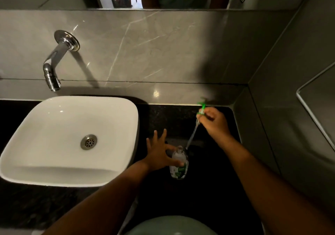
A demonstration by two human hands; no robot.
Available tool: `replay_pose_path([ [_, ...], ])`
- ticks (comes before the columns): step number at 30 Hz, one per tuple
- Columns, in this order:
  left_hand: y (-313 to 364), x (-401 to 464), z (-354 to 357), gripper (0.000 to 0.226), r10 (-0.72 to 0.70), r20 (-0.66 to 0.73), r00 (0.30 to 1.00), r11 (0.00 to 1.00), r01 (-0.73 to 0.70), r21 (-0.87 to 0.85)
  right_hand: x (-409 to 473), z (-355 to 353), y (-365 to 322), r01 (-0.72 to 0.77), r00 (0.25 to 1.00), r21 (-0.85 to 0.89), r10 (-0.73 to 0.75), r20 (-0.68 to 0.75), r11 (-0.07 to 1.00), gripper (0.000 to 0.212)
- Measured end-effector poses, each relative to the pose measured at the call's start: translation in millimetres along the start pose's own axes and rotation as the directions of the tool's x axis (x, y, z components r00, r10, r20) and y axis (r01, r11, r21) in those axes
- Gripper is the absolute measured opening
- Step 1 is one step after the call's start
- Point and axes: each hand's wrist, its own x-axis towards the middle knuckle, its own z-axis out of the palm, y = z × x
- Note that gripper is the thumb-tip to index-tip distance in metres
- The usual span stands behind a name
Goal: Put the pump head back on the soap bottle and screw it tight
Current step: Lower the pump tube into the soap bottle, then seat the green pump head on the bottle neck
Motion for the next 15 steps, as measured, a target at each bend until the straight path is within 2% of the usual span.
replay_pose_path([
  [3, 5, -2, 0, 0.067, -0.030, 0.019, 0.999, 1.000, 0.030, 0.005, -2, -3, -32, 0.110, 0.994, 0.129, -0.111, 0.004, 0.986, 0.023],
  [8, 14, -4, -4, 0.068, -0.070, 0.038, 0.997, 0.997, 0.069, 0.038, -16, 14, -33, 0.272, 0.960, 0.022, -0.273, 0.059, 0.962, 0.026],
  [10, 14, -5, -4, 0.067, -0.073, 0.032, 0.997, 0.996, 0.071, 0.049, -23, 20, -21, 0.279, 0.958, -0.077, -0.271, 0.095, 0.957, 0.020],
  [15, 11, -6, 1, 0.064, -0.069, -0.014, 0.997, 0.997, 0.070, 0.041, -52, 30, 16, 0.185, 0.966, -0.347, -0.105, 0.234, 0.919, 0.039],
])
